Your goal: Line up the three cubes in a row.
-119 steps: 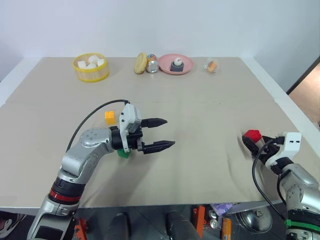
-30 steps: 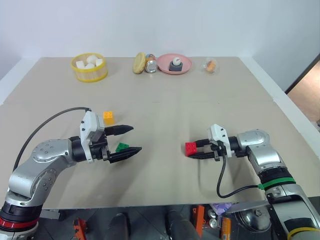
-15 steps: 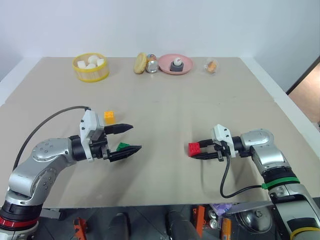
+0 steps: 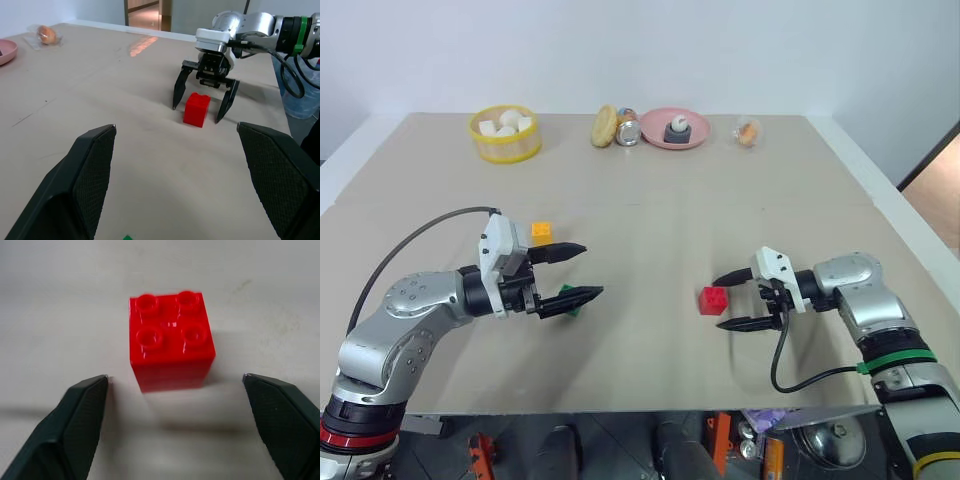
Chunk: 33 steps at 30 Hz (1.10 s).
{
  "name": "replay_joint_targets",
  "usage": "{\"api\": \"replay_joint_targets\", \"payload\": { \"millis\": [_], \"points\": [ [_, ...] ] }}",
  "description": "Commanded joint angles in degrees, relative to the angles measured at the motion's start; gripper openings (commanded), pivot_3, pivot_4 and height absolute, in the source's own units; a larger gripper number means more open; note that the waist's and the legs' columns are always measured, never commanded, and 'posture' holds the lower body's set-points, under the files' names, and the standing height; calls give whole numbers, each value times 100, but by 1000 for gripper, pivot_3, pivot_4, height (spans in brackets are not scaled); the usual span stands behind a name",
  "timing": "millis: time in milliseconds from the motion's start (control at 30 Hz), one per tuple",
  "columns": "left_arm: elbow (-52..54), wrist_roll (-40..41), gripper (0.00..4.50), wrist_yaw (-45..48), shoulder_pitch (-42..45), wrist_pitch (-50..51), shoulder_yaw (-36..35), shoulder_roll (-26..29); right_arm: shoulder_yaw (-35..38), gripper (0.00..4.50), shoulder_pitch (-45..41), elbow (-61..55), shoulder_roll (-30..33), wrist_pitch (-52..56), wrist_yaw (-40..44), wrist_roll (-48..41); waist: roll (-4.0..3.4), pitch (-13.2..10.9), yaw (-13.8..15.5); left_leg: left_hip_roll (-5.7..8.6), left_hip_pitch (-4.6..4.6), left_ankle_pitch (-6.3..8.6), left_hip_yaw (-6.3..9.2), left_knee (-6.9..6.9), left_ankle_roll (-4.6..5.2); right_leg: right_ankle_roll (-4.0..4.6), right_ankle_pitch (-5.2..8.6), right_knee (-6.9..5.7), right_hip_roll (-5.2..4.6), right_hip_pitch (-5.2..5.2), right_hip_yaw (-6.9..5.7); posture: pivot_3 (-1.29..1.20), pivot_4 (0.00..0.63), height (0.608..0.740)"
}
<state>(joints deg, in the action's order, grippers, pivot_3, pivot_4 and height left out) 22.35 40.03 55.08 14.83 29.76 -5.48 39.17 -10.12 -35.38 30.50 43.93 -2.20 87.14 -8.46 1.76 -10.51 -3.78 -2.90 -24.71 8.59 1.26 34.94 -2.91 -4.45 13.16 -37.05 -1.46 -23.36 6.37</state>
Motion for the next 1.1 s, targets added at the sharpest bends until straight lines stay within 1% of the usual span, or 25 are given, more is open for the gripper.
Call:
{"api": "replay_joint_targets", "payload": {
  "millis": [33,167,300,400,533,600,733,900,1100],
  "points": [
    [94,81,4016,3,-118,-14,-266,110,108,4485,22,24,426,213,358,7,0,0,12,1,0,0,0,0,0,0,1,0,-1,0,0,0,150,740],
    [202,225,4016,-117,-524,129,-694,255,364,4485,-108,301,799,365,414,-208,0,-1,8,1,1,1,-3,0,-1,2,1,0,-3,-4,0,0,150,740],
    [432,224,4016,-427,-981,281,-951,322,784,4485,-441,651,955,586,275,-537,1,-3,-38,-1,3,1,-6,-1,-1,5,1,0,-4,-7,1,0,150,740],
    [700,33,4016,-1159,-1253,376,-1015,92,1292,4485,-1046,862,838,1095,-242,-893,-1,-8,-90,-1,5,1,-10,0,-1,11,-4,0,-6,-8,4,0,150,740],
    [923,-169,4016,-1487,-1616,216,-853,-155,1729,4485,-1739,894,446,1593,-947,-1201,2,-8,-124,-4,14,1,-9,-1,-1,18,-11,-1,-2,-7,4,0,150,740],
    [952,-276,4016,-1574,-1743,169,-783,-224,1813,4485,-1861,696,240,1753,-1080,-1320,4,-8,-123,-6,15,1,-3,-4,-2,18,-10,-1,2,-8,0,0,150,740],
    [966,-398,4016,-1757,-1947,109,-781,-347,1808,4485,-1762,-95,-71,2221,-1162,-1576,1,-10,-100,-4,0,1,-5,-9,-2,15,-5,0,1,-18,4,0,150,740],
    [835,-631,4016,-2001,-2136,57,-746,-520,1541,4485,-1065,-1346,-282,2802,-1023,-1841,3,-9,-53,-3,-17,5,1,-19,-6,11,8,0,3,-31,2,0,150,740],
    [854,-736,4016,-1980,-2209,35,-489,-645,1391,4485,-772,-1798,-437,2987,-1129,-1912,2,-10,-46,-3,-34,4,-5,-17,-6,15,-1,-1,1,-52,3,0,150,740]
  ]
}}
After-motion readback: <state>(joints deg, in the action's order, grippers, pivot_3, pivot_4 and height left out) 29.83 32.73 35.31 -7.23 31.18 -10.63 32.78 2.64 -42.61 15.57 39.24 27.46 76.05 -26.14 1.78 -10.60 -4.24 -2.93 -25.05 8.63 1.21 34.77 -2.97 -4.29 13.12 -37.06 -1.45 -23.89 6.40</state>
